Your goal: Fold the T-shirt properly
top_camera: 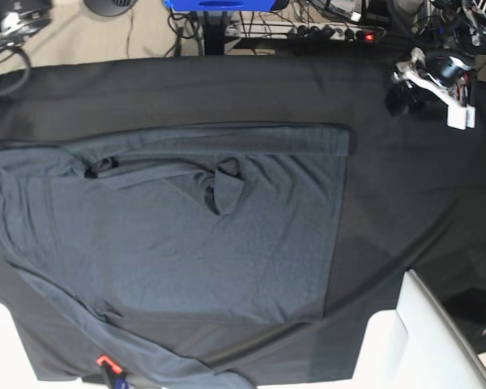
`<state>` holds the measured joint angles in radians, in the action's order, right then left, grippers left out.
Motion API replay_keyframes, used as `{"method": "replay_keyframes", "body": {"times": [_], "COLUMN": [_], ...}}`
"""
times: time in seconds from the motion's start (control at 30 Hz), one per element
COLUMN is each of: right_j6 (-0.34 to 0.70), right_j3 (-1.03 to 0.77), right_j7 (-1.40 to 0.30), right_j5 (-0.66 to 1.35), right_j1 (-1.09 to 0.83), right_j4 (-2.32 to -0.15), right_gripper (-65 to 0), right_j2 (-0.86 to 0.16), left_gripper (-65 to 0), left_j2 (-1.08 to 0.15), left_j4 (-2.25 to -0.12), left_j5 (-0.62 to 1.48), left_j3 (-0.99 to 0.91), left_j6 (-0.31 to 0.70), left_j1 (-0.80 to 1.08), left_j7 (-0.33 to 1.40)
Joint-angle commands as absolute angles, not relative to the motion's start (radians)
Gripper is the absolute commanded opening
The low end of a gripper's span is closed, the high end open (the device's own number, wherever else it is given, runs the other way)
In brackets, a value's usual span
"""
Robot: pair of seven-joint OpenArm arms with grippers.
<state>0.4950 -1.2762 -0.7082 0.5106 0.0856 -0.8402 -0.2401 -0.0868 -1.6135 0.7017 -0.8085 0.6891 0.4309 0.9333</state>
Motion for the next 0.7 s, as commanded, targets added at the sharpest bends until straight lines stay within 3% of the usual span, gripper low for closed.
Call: {"method": "replay_keyframes", "body": {"times": [0.0, 0.23, 0.57, 0.67], "right_j6": [0.501, 0.501, 0.501, 0.501], "right_j3": [-1.273, -1.268, -1.267, -1.267], "right_j7": [-0.685, -0.645, -0.644, -0.644], "right_j5": [0.536, 0.556, 0.553, 0.553], "right_j1": [0.097, 0.136, 0.171, 0.171], "right_j4": [-0.82, -0.668, -0.664, -0.664], "right_gripper": [-28.4, -28.4, -28.7, -29.6], "right_j2": [-0.266, -0.331, -0.329, -0.329], "left_gripper": [-37.5, -37.4, -37.0, -28.5], "left_j2": [-0.099, -0.101, -0.101, -0.101], "left_j4": [-1.626, -1.61, -1.587, -1.532], "left_j5": [0.702, 0.699, 0.702, 0.702], "left_j3": [-0.817, -0.816, -0.816, -0.817], "left_j6": [0.698, 0.698, 0.698, 0.698], "left_j1": [0.449, 0.467, 0.467, 0.463], "left_j7": [0.92, 0.92, 0.92, 0.92]}}
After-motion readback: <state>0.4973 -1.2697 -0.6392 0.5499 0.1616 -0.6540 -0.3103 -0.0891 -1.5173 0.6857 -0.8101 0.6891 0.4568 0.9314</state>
